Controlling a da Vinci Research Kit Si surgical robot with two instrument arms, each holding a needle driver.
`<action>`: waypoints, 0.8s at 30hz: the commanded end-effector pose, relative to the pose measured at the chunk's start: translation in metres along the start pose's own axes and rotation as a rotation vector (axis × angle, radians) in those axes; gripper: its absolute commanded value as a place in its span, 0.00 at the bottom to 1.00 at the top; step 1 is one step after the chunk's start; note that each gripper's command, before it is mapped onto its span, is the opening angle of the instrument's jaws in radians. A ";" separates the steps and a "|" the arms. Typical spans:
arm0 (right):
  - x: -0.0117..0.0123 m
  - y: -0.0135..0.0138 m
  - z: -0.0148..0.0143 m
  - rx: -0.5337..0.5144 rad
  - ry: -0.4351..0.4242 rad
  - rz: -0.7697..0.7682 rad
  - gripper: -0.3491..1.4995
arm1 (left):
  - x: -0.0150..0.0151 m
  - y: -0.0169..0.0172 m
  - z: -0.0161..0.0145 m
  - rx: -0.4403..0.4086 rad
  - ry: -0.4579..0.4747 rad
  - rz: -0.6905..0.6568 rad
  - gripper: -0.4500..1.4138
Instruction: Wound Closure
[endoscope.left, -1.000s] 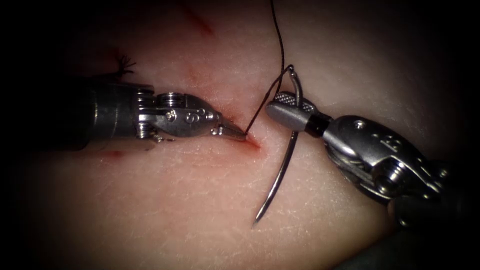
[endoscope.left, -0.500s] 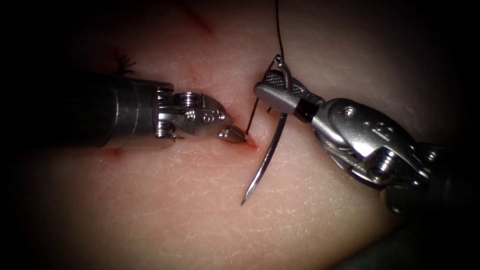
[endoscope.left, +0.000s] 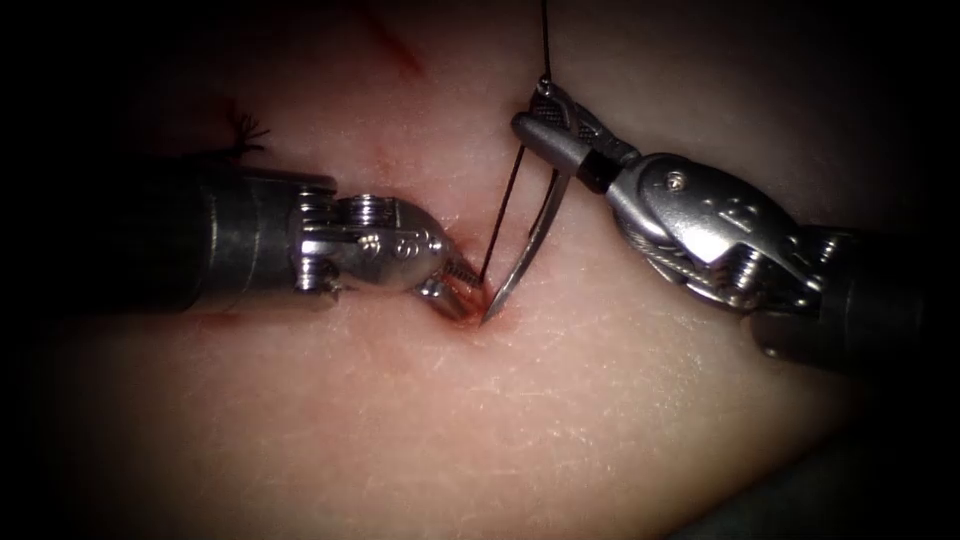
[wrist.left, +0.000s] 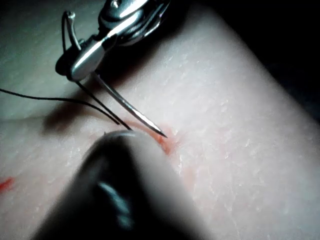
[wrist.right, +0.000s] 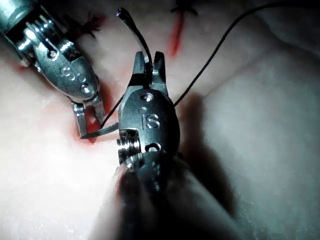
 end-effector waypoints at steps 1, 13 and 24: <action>-0.0009 -0.0001 0.0008 -0.004 0.000 -0.005 0.00 | 0.0006 -0.0005 0.0005 0.001 0.002 0.003 0.46; -0.0036 -0.0021 0.0027 -0.069 0.014 -0.118 0.00 | 0.0006 -0.0001 0.0007 0.008 0.011 0.004 0.40; -0.0060 -0.0032 0.0026 -0.061 -0.006 -0.202 0.00 | 0.0006 0.0000 0.0007 0.012 0.019 0.011 0.39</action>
